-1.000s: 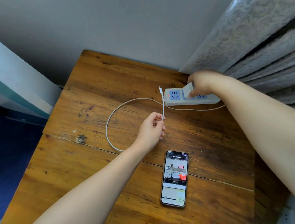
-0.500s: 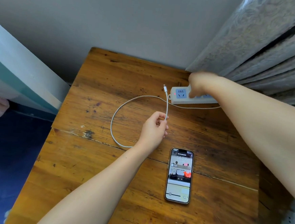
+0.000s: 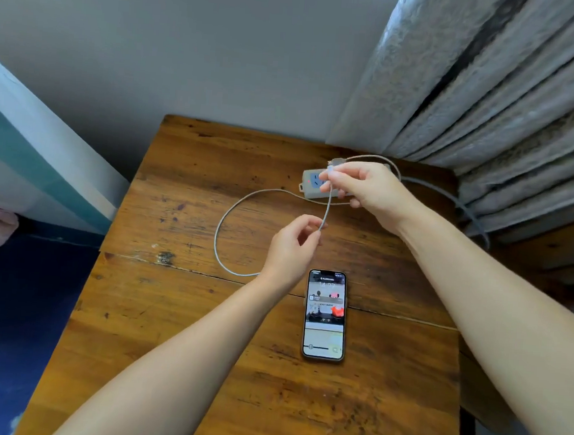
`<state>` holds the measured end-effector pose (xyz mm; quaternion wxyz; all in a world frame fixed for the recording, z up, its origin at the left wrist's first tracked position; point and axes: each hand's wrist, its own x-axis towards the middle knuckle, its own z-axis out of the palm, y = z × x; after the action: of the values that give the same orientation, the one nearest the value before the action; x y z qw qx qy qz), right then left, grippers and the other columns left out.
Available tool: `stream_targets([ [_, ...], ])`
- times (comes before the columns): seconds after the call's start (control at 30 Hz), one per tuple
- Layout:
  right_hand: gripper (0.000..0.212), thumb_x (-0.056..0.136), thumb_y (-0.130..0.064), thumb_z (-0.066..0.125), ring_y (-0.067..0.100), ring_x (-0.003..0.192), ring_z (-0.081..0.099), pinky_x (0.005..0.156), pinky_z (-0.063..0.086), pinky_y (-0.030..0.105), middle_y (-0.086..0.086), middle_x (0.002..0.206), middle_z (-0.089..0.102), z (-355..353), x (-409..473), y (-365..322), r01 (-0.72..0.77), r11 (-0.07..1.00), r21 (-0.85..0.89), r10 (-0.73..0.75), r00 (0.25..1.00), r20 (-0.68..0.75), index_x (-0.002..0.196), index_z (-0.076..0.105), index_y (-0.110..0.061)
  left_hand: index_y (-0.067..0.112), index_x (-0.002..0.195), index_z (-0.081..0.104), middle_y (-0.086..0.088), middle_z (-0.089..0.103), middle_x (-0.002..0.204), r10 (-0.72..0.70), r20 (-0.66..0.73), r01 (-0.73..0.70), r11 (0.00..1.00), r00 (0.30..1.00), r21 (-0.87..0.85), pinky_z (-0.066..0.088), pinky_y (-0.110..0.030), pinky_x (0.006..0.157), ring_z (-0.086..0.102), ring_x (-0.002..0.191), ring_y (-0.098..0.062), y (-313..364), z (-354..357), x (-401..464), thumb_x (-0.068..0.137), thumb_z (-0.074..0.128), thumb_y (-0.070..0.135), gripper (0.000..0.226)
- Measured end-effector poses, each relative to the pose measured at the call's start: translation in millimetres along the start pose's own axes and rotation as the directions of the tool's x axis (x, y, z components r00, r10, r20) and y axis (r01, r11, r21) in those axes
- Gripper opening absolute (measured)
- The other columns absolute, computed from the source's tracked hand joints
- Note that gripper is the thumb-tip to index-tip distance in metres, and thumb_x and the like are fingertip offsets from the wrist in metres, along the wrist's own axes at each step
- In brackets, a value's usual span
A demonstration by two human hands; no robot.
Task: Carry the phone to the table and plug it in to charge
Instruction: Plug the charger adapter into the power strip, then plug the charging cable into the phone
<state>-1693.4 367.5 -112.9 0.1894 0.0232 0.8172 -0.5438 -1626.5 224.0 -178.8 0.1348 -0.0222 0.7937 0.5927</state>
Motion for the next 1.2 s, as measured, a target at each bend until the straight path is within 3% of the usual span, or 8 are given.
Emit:
stream_targets([
  [0.17, 0.012, 0.094, -0.018, 0.054, 0.006, 0.066, 0.064, 0.055, 0.052, 0.015, 0.004, 0.088, 0.068, -17, -25, 20, 0.022, 0.964, 0.266, 0.021, 0.987, -0.158, 0.096, 0.065, -0.013, 0.013, 0.093, 0.059, 0.003, 0.053, 0.089, 0.180, -0.274, -0.082, 0.939, 0.945, 0.335, 0.042, -0.027, 0.075, 0.052, 0.087, -0.018, -27, 2, -32, 0.090, 0.057, 0.019, 0.007],
  [0.33, 0.013, 0.094, -0.015, 0.054, 0.013, 0.079, 0.071, 0.069, 0.059, 0.022, 0.008, 0.091, 0.069, -16, -39, 36, 0.061, 0.943, 0.327, 0.032, 0.962, -0.271, 0.098, 0.064, -0.009, 0.013, 0.101, 0.055, -0.006, 0.061, 0.101, -0.239, -0.035, 0.228, 0.856, 0.970, 0.464, 0.051, -0.040, 0.076, 0.058, 0.095, -0.027, -59, 44, -62, 0.093, 0.047, 0.040, 0.029],
  [0.43, 0.012, 0.093, -0.015, 0.054, 0.017, 0.086, 0.072, 0.076, 0.060, 0.026, 0.007, 0.093, 0.069, -13, -45, 43, 0.089, 0.935, 0.343, 0.017, 0.955, -0.296, 0.095, 0.065, -0.011, 0.011, 0.128, 0.038, -0.012, 0.044, 0.131, -0.353, -0.091, 0.331, 0.711, 0.931, 0.620, 0.049, -0.043, 0.085, 0.044, 0.120, -0.029, -63, 71, -58, 0.087, 0.048, 0.056, 0.062],
  [0.6, 0.011, 0.093, -0.015, 0.054, 0.017, 0.088, 0.072, 0.079, 0.059, 0.028, 0.007, 0.093, 0.070, -11, -50, 50, 0.109, 0.925, 0.364, 0.012, 0.949, -0.315, 0.094, 0.065, -0.013, 0.013, 0.144, 0.013, -0.015, 0.038, 0.136, -0.389, -0.196, 0.396, 0.543, 0.900, 0.741, 0.045, -0.041, 0.090, 0.039, 0.124, -0.028, -67, 96, -53, 0.071, 0.065, 0.062, 0.102],
  [0.8, 0.013, 0.093, -0.015, 0.054, 0.018, 0.090, 0.072, 0.079, 0.060, 0.028, 0.008, 0.095, 0.070, -9, -51, 52, 0.120, 0.934, 0.336, -0.011, 0.950, -0.311, 0.097, 0.065, -0.010, 0.008, 0.124, 0.035, -0.015, 0.047, 0.130, -0.488, -0.250, 0.538, 0.640, 0.836, 0.549, 0.046, -0.042, 0.093, 0.045, 0.122, -0.030, -69, 98, -47, 0.069, 0.075, 0.048, 0.079],
  [1.0, 0.016, 0.094, -0.014, 0.053, 0.014, 0.083, 0.071, 0.071, 0.059, 0.023, 0.006, 0.094, 0.070, -3, -49, 41, 0.121, 0.934, 0.336, -0.020, 0.958, -0.288, 0.105, 0.065, -0.011, 0.020, 0.110, 0.050, -0.002, 0.063, 0.114, -0.326, 0.228, 0.336, 0.942, 0.917, -0.004, 0.051, -0.025, 0.078, 0.060, 0.106, -0.020, -51, 69, -68, 0.090, 0.058, 0.022, 0.022],
  [1.1, 0.019, 0.093, -0.019, 0.055, 0.008, 0.076, 0.063, 0.064, 0.054, 0.019, -0.002, 0.088, 0.068, 3, -49, 37, 0.093, 0.954, 0.285, -0.007, 0.957, -0.291, 0.108, 0.067, -0.016, 0.015, 0.117, 0.055, -0.004, 0.068, 0.111, -0.283, 0.494, 0.443, 0.863, 0.822, -0.243, 0.054, -0.033, 0.083, 0.064, 0.103, -0.021, -35, 25, -75, 0.089, 0.060, 0.025, 0.030],
  [1.2, 0.014, 0.091, -0.026, 0.056, 0.009, 0.083, 0.057, 0.070, 0.045, 0.023, -0.008, 0.082, 0.066, 15, -50, 31, 0.016, 0.952, 0.305, 0.067, 0.964, -0.259, 0.094, 0.070, -0.026, 0.020, 0.118, 0.058, -0.003, 0.072, 0.097, -0.253, 0.497, 0.504, 0.722, 0.830, -0.474, 0.058, -0.031, 0.065, 0.070, 0.084, -0.019, -21, -24, -73, 0.087, 0.060, 0.031, 0.033],
])
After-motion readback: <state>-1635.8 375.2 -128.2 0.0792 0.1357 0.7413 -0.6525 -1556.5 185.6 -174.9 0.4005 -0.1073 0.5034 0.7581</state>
